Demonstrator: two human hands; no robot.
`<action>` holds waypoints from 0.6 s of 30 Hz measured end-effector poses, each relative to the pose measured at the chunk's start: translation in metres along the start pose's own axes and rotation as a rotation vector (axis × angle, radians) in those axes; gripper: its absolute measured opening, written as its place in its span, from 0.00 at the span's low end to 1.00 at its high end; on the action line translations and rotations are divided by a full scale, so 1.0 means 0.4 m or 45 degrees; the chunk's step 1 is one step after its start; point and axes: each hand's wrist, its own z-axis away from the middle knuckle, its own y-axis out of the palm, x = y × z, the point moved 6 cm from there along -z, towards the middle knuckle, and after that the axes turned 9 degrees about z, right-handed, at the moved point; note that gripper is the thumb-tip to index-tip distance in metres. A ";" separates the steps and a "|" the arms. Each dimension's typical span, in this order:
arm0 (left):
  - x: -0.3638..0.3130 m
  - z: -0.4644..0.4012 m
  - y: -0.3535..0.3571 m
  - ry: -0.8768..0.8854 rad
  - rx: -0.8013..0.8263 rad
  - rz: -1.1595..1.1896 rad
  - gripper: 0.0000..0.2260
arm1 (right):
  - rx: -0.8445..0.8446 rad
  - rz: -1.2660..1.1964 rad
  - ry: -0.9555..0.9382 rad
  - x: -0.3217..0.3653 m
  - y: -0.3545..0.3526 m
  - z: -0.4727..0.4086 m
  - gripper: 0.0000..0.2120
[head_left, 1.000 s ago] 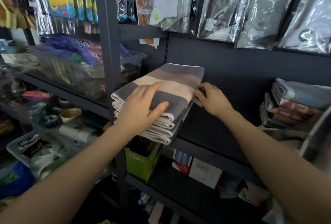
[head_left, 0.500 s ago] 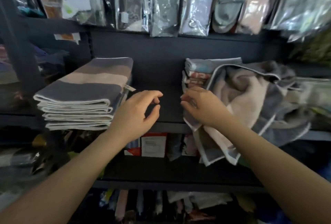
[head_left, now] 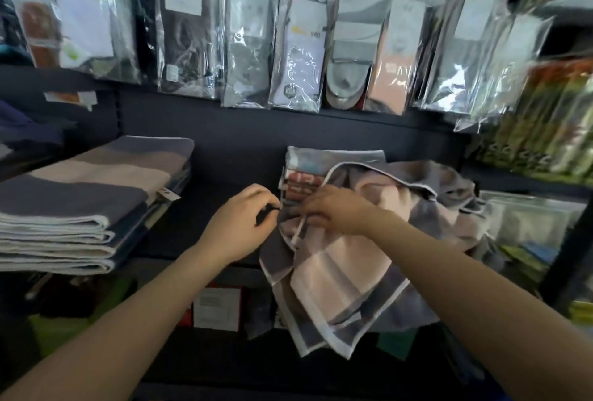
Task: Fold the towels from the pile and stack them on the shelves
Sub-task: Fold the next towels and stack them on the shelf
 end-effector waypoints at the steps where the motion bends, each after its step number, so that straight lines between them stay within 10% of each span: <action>1: -0.001 -0.001 0.006 -0.009 -0.007 -0.022 0.06 | 0.079 0.074 -0.031 0.002 0.032 -0.011 0.17; 10: -0.057 0.023 0.117 -0.132 0.016 -0.111 0.10 | 0.123 -0.246 0.031 -0.064 0.028 -0.015 0.12; 18: -0.184 -0.011 0.112 -0.122 -0.393 0.205 0.09 | -0.755 -0.495 -0.005 -0.049 -0.164 0.133 0.05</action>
